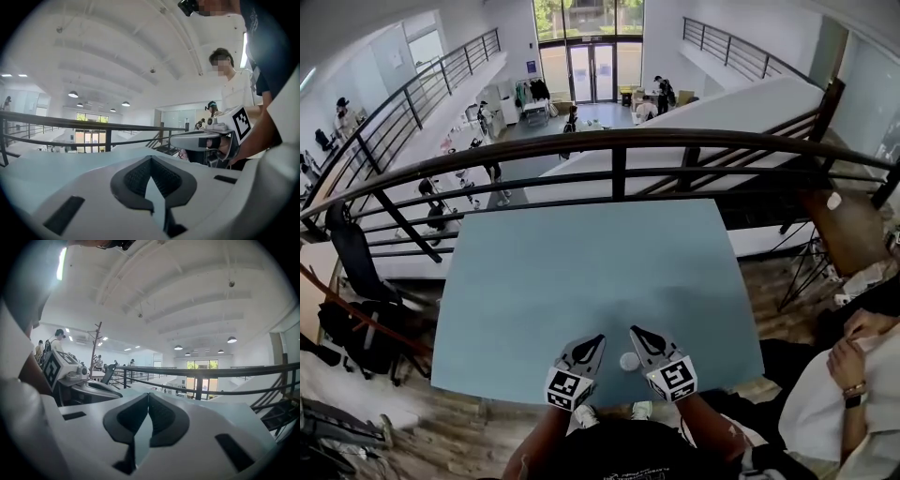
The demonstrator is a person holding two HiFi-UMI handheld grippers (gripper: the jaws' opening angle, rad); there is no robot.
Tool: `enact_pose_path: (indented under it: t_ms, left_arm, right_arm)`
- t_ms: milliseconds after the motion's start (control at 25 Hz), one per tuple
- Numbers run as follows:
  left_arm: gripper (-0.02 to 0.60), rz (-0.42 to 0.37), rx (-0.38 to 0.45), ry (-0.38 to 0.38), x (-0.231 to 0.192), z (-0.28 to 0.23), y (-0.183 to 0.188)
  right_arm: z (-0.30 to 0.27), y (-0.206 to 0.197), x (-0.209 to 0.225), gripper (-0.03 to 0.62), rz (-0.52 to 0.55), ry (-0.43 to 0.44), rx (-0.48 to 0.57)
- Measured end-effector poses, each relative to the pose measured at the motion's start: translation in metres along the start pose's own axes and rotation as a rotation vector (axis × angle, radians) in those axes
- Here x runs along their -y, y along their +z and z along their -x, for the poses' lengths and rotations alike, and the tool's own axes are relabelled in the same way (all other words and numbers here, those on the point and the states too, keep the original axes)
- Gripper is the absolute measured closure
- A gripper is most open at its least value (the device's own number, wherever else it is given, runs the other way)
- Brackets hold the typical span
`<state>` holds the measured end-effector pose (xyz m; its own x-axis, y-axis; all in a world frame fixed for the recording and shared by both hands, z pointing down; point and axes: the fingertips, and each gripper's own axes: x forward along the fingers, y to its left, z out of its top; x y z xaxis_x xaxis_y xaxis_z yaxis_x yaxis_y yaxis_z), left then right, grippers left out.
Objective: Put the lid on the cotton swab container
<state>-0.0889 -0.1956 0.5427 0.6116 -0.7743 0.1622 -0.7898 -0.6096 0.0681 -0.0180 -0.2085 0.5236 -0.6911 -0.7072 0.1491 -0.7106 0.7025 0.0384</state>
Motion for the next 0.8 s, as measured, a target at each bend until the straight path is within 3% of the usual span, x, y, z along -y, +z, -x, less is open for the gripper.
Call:
enact_pose_path:
  t_ms: [320,800]
  left_arm:
    - [0.569,0.003,0.062,0.000,-0.011,-0.010,0.044]
    - [0.569,0.022,0.055,-0.021,-0.010,-0.016,0.047]
  right_arm:
    - [0.000,0.025,0.012,0.576,0.015,-0.037,0.040]
    - [-0.004,0.035,0.012,0.576,0.033,-0.031,0.055]
